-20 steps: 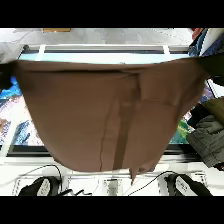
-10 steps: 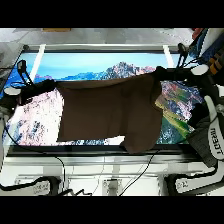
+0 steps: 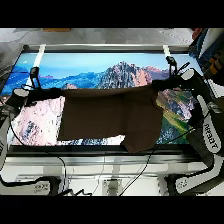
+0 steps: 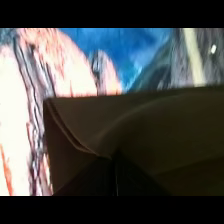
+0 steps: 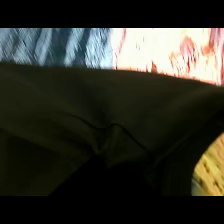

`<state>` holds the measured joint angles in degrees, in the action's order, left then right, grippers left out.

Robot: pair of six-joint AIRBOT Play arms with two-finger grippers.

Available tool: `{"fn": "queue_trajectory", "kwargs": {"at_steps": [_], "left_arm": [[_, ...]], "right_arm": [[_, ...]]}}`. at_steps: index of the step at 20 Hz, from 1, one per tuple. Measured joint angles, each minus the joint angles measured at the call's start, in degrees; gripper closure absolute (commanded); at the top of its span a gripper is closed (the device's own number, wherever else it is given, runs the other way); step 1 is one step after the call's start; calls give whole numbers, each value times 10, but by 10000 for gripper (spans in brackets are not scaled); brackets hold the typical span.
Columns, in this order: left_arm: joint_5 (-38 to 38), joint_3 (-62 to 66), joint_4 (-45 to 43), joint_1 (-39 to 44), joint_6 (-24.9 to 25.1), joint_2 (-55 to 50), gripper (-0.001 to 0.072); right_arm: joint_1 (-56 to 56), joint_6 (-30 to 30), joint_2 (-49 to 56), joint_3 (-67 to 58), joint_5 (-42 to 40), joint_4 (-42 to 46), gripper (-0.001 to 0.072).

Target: Fold the clothes and pants, and hang the long-sleeved shirts on hangers.

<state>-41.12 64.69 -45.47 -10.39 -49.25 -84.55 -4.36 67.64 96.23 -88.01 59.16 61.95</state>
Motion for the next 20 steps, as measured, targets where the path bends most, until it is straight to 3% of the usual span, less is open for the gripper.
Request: {"fn": "queue_trajectory", "kwargs": {"at_steps": [3,4,5,6,8,10,11,12,13,14,16,17,20], "left_arm": [[-51,0,-79,0,-30,-2,678],[-61,0,-94,0,-34,-2,466],[-71,0,-107,0,-41,-2,106],[-80,0,-115,0,-46,-2,19],[-103,0,-126,0,-58,-1,20],[-133,0,-132,-2,-63,5,24],[-148,0,-135,-3,-66,11,112],[-166,0,-137,-7,-70,21,294],[-184,0,-139,-10,-70,32,525],[-205,0,-142,-16,-72,46,690],[-246,0,-149,-29,-72,82,697],[-263,0,-150,-36,-70,102,697],[-298,-1,-151,-55,-62,174,697]], "right_arm": [[0,8,1,0,55,41,699],[0,13,1,0,68,49,654],[0,19,1,0,78,55,407],[0,23,1,0,87,61,216],[0,29,1,0,104,67,202],[-2,33,-2,-7,127,77,268],[-5,34,-5,-11,144,86,338],[-9,35,-9,-17,162,93,418],[-16,36,-15,-23,184,104,455],[-24,36,-21,-27,210,113,463],[-47,37,-37,-32,270,122,653],[-61,38,-45,-33,302,124,700],[-105,44,-84,-6,374,116,700]]}}
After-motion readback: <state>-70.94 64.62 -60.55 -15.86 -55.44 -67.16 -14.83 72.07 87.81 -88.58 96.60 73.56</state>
